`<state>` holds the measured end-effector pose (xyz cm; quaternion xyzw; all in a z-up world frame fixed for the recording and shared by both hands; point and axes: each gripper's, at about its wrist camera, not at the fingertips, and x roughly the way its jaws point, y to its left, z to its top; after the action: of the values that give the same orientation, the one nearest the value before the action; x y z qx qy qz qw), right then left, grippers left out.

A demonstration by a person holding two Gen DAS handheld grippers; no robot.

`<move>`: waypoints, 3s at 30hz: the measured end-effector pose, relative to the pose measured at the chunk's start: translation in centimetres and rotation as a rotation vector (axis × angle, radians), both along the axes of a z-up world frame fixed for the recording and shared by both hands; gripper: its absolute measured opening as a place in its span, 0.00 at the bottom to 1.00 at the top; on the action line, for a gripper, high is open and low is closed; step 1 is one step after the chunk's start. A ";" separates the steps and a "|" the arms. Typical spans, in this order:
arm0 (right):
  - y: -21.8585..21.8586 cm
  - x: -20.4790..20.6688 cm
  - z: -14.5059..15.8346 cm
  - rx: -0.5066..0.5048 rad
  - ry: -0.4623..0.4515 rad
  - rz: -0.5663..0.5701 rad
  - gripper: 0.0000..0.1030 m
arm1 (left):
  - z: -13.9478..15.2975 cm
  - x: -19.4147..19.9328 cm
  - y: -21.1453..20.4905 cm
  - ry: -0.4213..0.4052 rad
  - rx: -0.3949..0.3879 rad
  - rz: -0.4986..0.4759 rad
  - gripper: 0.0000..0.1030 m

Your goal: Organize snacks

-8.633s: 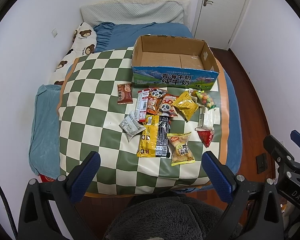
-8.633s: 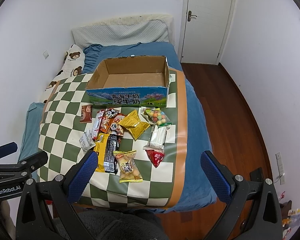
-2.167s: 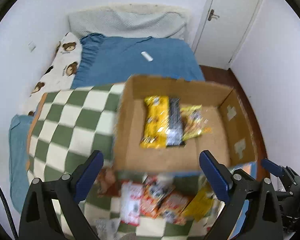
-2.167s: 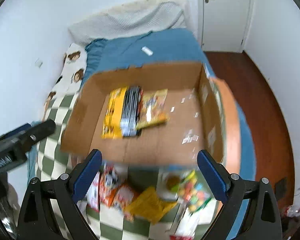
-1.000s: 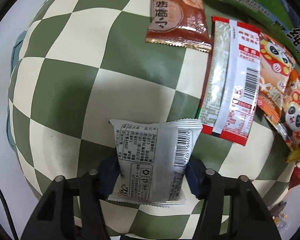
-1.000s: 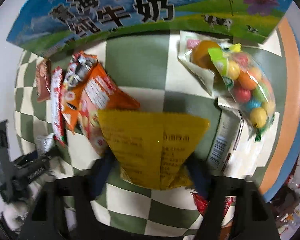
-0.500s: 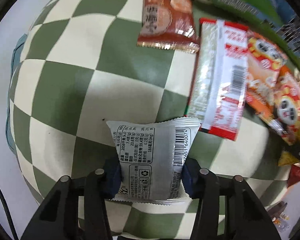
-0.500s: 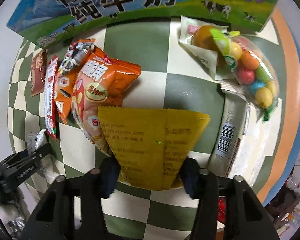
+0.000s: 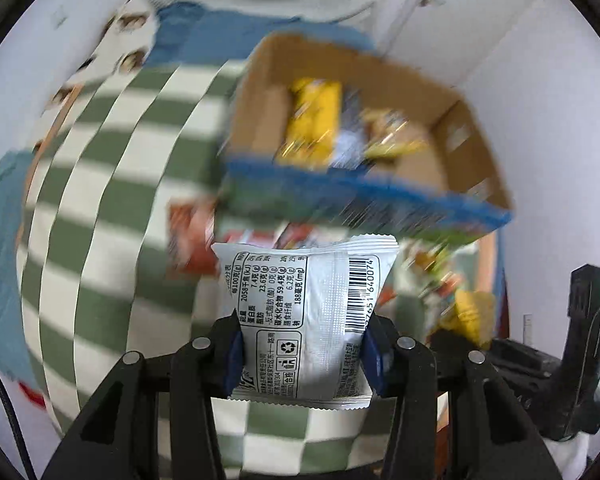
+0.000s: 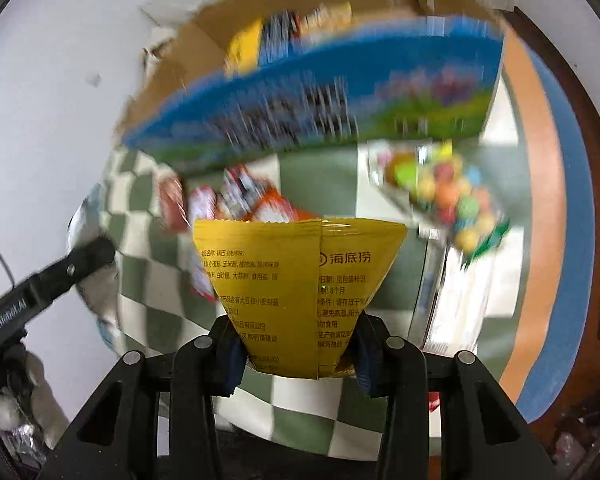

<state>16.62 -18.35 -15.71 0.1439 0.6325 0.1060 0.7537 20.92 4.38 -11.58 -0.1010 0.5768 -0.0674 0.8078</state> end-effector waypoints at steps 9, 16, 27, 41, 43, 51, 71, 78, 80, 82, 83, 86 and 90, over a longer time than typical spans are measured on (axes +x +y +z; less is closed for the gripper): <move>-3.5 12.3 7.3 -0.078 -0.165 -0.039 0.44 | 3.7 14.8 -3.6 -0.063 0.174 -0.053 0.44; -4.0 23.5 4.7 -0.173 -0.076 -0.031 0.44 | -1.3 24.7 -4.2 0.061 0.301 -0.071 0.44; -4.0 31.5 -2.1 -0.257 0.072 -0.032 0.67 | -8.5 29.8 -3.1 0.229 0.309 -0.056 0.51; -3.0 31.0 -3.0 -0.228 0.077 -0.025 0.92 | -7.5 28.7 -2.9 0.202 0.252 -0.021 0.94; -2.7 30.6 -3.0 -0.222 0.071 -0.027 0.92 | -7.3 27.8 -2.9 0.189 0.243 -0.018 0.94; -2.0 27.3 -2.3 -0.237 0.025 -0.013 0.92 | -6.2 23.2 -2.9 0.133 0.219 -0.005 0.94; 0.3 15.1 7.4 -0.224 -0.233 0.003 0.92 | 4.8 10.7 -3.0 -0.179 0.177 -0.003 0.94; 1.7 10.1 8.5 -0.147 -0.259 -0.007 0.92 | 5.6 5.8 -1.4 -0.205 0.199 0.014 0.94; 2.2 8.5 6.9 -0.105 -0.227 -0.025 0.92 | 4.1 4.1 -0.5 -0.191 0.238 0.033 0.94; 2.9 7.3 4.1 -0.058 -0.164 -0.039 0.92 | 2.1 2.9 0.3 -0.160 0.281 0.042 0.94; 3.4 6.7 2.2 -0.028 -0.121 -0.050 0.87 | 0.2 2.2 0.9 -0.123 0.307 0.046 0.94; 5.2 5.6 -3.4 -0.001 -0.013 -0.073 0.75 | -4.9 1.3 2.8 0.012 0.323 0.057 0.94; 7.8 5.7 -9.3 -0.023 0.072 -0.087 0.74 | -10.1 0.7 4.6 0.137 0.333 0.076 0.94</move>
<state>22.36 -10.55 -25.01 0.1663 0.6534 0.0607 0.7360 21.60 8.95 -21.69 0.0079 0.6293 0.0668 0.7742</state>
